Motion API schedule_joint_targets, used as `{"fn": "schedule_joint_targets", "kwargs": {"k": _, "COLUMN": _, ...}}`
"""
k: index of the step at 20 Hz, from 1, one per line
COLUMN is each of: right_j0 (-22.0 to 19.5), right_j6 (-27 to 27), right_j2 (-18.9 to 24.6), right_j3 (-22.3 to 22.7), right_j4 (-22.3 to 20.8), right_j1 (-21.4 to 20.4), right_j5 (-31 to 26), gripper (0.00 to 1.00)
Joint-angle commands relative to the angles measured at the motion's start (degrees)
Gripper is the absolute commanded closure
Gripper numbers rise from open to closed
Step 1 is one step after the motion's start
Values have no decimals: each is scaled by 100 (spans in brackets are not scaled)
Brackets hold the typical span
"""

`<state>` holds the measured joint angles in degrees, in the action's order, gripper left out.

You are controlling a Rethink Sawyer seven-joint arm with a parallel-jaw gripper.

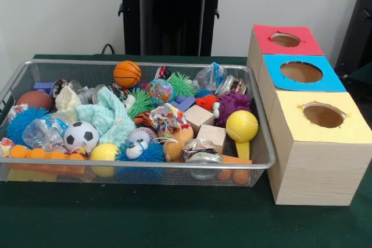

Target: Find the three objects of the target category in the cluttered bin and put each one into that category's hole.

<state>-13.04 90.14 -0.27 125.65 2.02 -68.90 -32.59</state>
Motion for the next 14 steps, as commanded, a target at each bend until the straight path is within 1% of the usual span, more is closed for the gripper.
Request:
{"fn": "schedule_joint_targets", "kwargs": {"k": 1, "right_j0": -1062, "right_j6": -1108, "right_j2": 608, "right_j3": -357, "right_j4": -634, "right_j1": 547, "right_j5": -531, "gripper": 0}}
{"fn": "schedule_joint_targets", "kwargs": {"k": 4, "right_j0": -1426, "right_j6": -1210, "right_j2": 824, "right_j3": -506, "right_j4": -822, "right_j1": 810, "right_j5": -383, "gripper": 0}}
{"fn": "schedule_joint_targets", "kwargs": {"k": 7, "right_j0": -1691, "right_j6": -1201, "right_j2": 1009, "right_j3": -706, "right_j4": -1092, "right_j1": 1064, "right_j5": -248, "gripper": 0}}
{"fn": "schedule_joint_targets", "kwargs": {"k": 11, "right_j0": -1931, "right_j6": -1088, "right_j2": 1207, "right_j3": -1041, "right_j4": -1446, "right_j1": 1381, "right_j5": -177, "gripper": 0}}
{"fn": "schedule_joint_targets", "kwargs": {"k": 14, "right_j0": -2013, "right_j6": -998, "right_j2": 1350, "right_j3": -1363, "right_j4": -1688, "right_j1": 1660, "right_j5": -88, "gripper": 0}}
